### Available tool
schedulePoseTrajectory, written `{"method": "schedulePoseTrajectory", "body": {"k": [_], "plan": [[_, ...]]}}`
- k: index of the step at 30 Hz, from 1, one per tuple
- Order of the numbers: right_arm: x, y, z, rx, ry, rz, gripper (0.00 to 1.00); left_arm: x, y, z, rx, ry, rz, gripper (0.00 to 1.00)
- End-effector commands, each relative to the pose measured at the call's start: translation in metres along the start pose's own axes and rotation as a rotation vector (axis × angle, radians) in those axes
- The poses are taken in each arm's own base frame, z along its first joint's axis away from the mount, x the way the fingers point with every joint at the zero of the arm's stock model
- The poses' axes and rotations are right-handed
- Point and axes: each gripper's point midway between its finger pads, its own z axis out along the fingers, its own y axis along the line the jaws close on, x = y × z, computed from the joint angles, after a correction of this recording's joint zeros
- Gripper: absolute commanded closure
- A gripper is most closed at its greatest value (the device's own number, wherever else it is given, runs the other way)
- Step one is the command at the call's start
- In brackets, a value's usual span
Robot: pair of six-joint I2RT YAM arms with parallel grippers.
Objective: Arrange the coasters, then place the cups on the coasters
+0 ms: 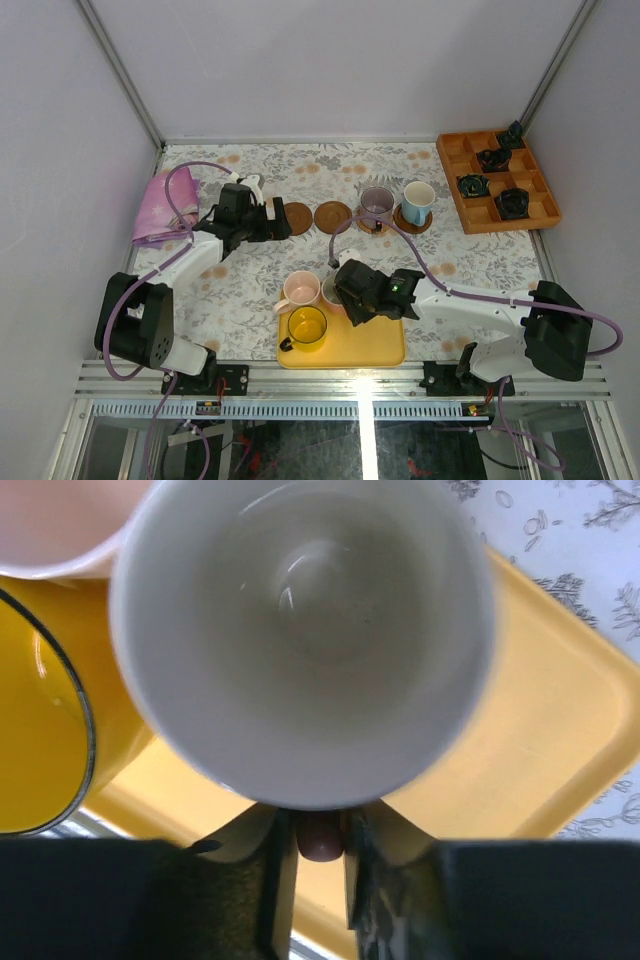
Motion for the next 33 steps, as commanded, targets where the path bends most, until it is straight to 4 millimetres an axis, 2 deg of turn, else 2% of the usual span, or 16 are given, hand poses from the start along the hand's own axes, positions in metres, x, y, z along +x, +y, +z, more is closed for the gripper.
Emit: {"method": "schedulePoseTrajectory", "body": {"k": [1, 2, 3, 6, 8, 14, 17, 20, 26, 27, 29, 33], "plan": [[-0.023, 0.013, -0.004, -0.034, -0.060, -0.012, 0.89, -0.003, -0.001, -0.003, 0.011, -0.019, -0.016, 0.00], [-0.023, 0.012, -0.004, -0.030, -0.061, -0.012, 0.98, -0.003, -0.001, -0.003, 0.010, -0.018, -0.015, 0.00], [-0.023, 0.011, -0.005, -0.027, -0.063, -0.009, 1.00, -0.002, 0.000, -0.003, 0.008, -0.018, -0.016, 0.00], [-0.029, 0.008, -0.010, -0.012, -0.088, -0.003, 1.00, -0.002, -0.001, -0.003, 0.010, -0.018, -0.017, 0.00], [-0.039, 0.005, -0.017, 0.014, -0.126, 0.010, 1.00, -0.003, -0.001, -0.003, 0.010, -0.021, -0.017, 0.00], [-0.098, -0.010, -0.049, 0.159, -0.274, 0.047, 1.00, -0.006, -0.002, -0.004, 0.010, -0.028, -0.012, 0.00], [-0.127, -0.012, -0.056, 0.222, -0.326, 0.067, 1.00, -0.007, -0.001, -0.006, 0.005, -0.034, -0.013, 0.00], [-0.148, -0.023, -0.050, 0.284, -0.340, 0.123, 1.00, -0.007, 0.000, -0.007, -0.002, -0.038, -0.011, 0.00], [-0.193, -0.065, -0.033, 0.350, -0.352, 0.319, 1.00, -0.008, 0.001, -0.010, -0.014, -0.032, -0.003, 0.00], [-0.198, -0.071, -0.025, 0.373, -0.343, 0.329, 1.00, -0.008, 0.002, -0.010, -0.020, -0.029, -0.002, 0.00], [-0.213, -0.078, -0.020, 0.416, -0.357, 0.340, 1.00, -0.008, 0.004, -0.012, -0.034, -0.026, -0.001, 0.00], [-0.237, -0.080, -0.002, 0.444, -0.366, 0.354, 1.00, -0.007, 0.009, -0.013, -0.062, -0.011, -0.002, 0.00]]}}
